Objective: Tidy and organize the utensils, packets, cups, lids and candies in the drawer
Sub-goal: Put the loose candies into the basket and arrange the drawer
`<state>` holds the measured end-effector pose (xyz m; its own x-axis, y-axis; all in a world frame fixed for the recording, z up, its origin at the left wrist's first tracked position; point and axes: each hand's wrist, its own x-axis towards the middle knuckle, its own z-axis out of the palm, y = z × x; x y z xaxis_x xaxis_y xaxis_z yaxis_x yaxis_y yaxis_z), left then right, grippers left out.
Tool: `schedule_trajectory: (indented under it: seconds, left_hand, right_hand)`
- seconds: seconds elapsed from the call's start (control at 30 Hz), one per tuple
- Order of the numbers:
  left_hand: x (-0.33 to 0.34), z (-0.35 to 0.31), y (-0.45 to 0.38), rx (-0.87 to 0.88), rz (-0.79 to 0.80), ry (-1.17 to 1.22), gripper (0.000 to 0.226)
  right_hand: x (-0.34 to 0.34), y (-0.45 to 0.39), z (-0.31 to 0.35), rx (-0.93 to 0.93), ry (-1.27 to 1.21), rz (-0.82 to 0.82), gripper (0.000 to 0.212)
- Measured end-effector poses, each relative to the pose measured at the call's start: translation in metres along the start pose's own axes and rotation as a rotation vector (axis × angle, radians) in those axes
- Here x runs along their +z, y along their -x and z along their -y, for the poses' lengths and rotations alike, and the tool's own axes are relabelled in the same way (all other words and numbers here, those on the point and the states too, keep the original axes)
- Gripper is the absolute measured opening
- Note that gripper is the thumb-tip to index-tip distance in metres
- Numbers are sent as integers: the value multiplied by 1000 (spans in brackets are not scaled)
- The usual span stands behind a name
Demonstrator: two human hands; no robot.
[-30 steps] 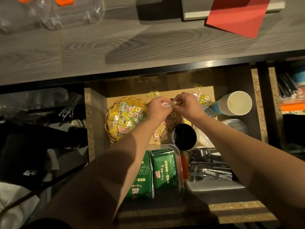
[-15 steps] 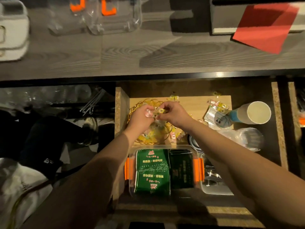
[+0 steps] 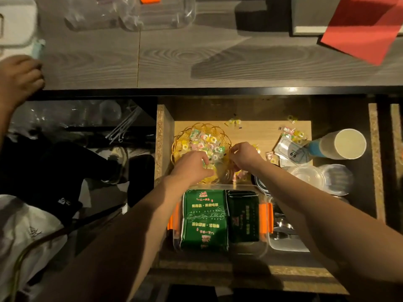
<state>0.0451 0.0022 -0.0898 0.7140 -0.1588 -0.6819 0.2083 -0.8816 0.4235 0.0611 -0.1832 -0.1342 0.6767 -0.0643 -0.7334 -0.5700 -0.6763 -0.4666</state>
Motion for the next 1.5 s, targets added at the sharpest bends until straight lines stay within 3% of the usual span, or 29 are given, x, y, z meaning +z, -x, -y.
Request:
schedule_trajectory:
  seconds: [0.1,0.3,0.43,0.5,0.6,0.73,0.87,0.97,1.03,1.2,1.33,1.5]
  left_hand:
    - [-2,-1,0,22,2,8,39]
    - [-6,-3,-3,58,-171,66,35]
    - [-1,-13,-5,104,12,90,81]
    - [2,-15,-9,105,1,26,91]
    - [3,-13,-19,122,-134,-1,72]
    - [2,-16,-18,94,-177,82,56]
    - [-9,-38,-8,-26,-154,582,46]
    - [-15,-56,0,-52,-23,891,38]
    - [-12,-66,5,-22,57,973,38]
    - [1,-101,18,-13,221,987,42]
    - [17,-134,24,10,343,951,37]
    - [31,-150,20,39,261,689,17]
  right_hand:
    - [5,-5,0,6,7,-40,20]
    - [-3,-11,10,75,-175,-59,18]
    - [-7,-18,15,79,-210,-114,18]
    - [-8,-23,19,87,-223,-135,17]
    - [-11,-30,20,96,-260,-88,14]
    - [-21,-22,11,39,-260,-99,23]
    - [-37,14,6,-168,-472,-165,22]
    - [-58,45,1,-280,-631,40,39]
    - [-72,65,-9,-323,-681,132,51]
    - [-100,98,-39,-387,-555,103,84]
    - [-117,116,-68,-369,-486,-64,87]
    - [-122,129,-132,-269,-35,-331,92]
